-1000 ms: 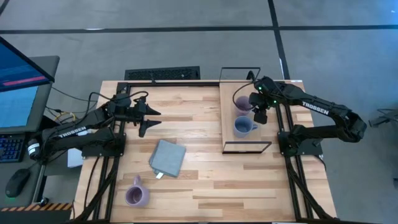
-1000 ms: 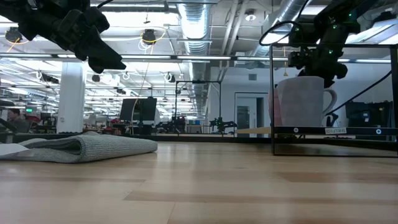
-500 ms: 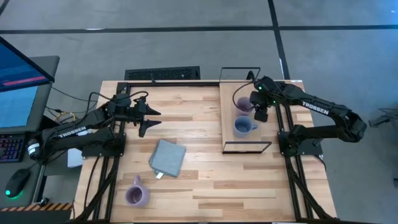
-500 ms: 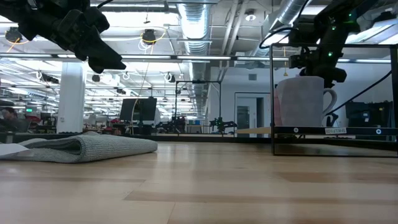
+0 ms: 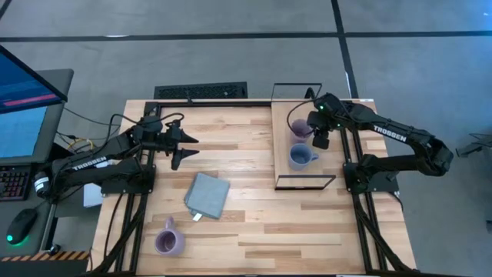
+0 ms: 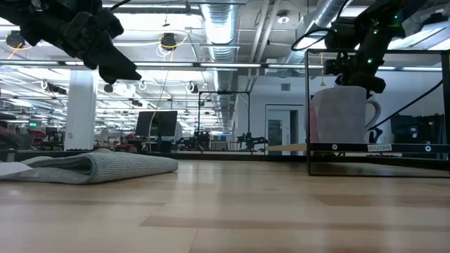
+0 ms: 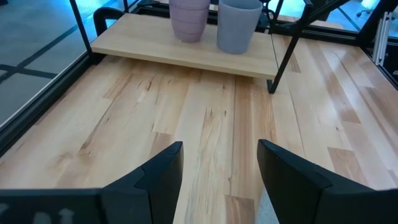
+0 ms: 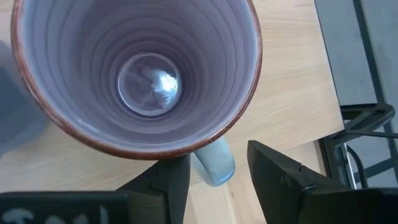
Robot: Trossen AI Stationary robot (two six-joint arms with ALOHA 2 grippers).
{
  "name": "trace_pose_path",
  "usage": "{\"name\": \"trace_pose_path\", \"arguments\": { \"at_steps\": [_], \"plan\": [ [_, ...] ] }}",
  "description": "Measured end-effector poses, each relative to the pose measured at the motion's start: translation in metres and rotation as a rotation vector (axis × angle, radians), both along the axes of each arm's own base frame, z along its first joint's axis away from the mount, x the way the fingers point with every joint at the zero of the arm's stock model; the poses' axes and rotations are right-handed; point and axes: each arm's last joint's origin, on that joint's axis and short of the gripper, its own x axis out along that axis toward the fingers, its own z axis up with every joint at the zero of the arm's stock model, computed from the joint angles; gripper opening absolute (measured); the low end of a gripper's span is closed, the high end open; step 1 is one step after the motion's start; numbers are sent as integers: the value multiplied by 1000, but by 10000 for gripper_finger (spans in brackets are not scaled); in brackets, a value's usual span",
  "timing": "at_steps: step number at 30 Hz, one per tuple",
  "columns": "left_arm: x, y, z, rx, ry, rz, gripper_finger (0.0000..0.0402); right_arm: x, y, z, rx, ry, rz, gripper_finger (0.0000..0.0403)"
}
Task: Stack small to large cups/mugs on shelf
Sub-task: Put the white and purple mug on the shelf
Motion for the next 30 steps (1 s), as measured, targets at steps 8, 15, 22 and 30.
{"name": "trace_pose_path", "arguments": {
  "at_steps": [8, 15, 22, 30],
  "plan": [
    [0, 0, -1, -4, 7, 0, 197, 9, 11, 0, 2, -2, 71, 184],
    [0, 0, -1, -6, 8, 1, 197, 10, 14, 0, 1, 0, 75, 184],
    [0, 0, -1, -22, 5, 2, 197, 9, 13, 0, -21, 26, 56, 181],
    [0, 0, -1, -24, 5, 3, 197, 9, 13, 0, -23, 29, 55, 182]
  ]
}}
